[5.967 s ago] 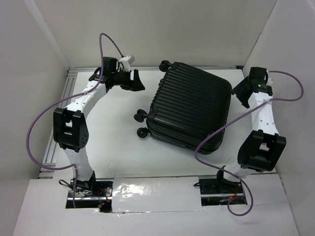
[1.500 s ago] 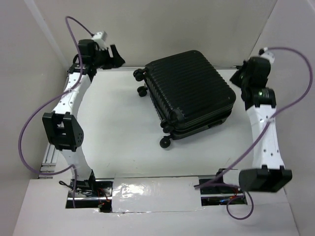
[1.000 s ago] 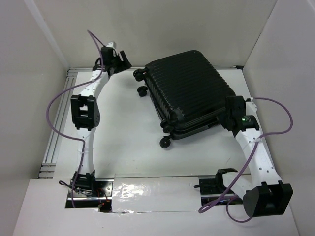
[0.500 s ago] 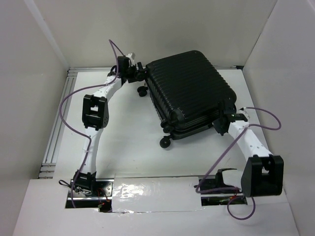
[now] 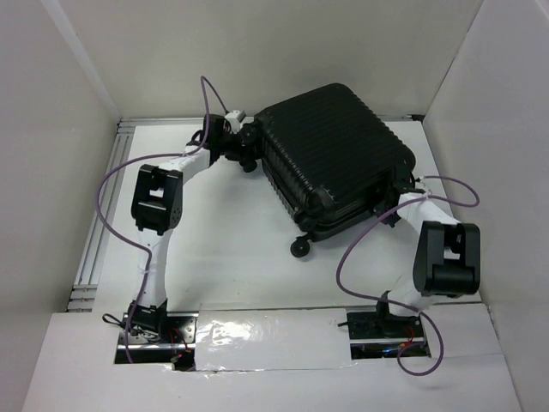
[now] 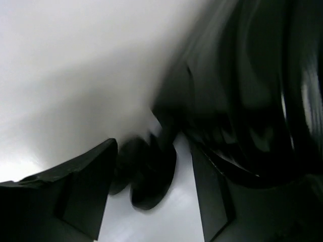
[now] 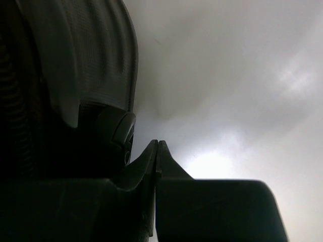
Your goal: Pack the luggage
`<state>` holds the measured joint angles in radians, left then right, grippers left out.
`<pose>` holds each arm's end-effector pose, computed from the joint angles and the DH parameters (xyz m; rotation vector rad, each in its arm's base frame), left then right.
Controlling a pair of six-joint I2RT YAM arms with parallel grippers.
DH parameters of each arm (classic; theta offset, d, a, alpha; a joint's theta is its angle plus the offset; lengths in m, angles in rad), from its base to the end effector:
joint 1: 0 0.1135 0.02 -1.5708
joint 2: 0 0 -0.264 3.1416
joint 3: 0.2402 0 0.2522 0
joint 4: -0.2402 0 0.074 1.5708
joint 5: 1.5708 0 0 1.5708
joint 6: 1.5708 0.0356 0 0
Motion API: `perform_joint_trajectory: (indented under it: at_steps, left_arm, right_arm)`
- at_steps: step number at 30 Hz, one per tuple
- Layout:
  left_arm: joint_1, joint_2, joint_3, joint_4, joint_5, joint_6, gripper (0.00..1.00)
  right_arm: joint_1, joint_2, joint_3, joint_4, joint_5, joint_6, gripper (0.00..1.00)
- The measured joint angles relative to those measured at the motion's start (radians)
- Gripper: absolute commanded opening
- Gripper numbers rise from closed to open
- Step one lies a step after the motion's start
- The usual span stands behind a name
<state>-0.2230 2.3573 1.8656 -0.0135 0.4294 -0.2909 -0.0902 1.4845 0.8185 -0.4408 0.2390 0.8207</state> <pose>0.5275 -0.1348 0.1857 0.1983 2.1046 -0.7564 0.2736 -0.0332 0.1752 1.2213 2.3242 -0.0729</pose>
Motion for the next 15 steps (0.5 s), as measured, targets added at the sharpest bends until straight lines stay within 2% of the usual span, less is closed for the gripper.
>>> perform_joint_trajectory:
  at_steps: [8, 15]
  left_arm:
    - [-0.013, -0.165, -0.28, 0.052, -0.023, 0.056, 0.72]
    - [-0.011, -0.27, -0.455, 0.096, -0.094, 0.06, 0.71]
  right_arm:
    - [0.004, 0.18, 0.144, 0.14, -0.012, -0.103, 0.0]
    - [0.014, 0.316, 0.299, 0.17, -0.029, -0.202, 0.0]
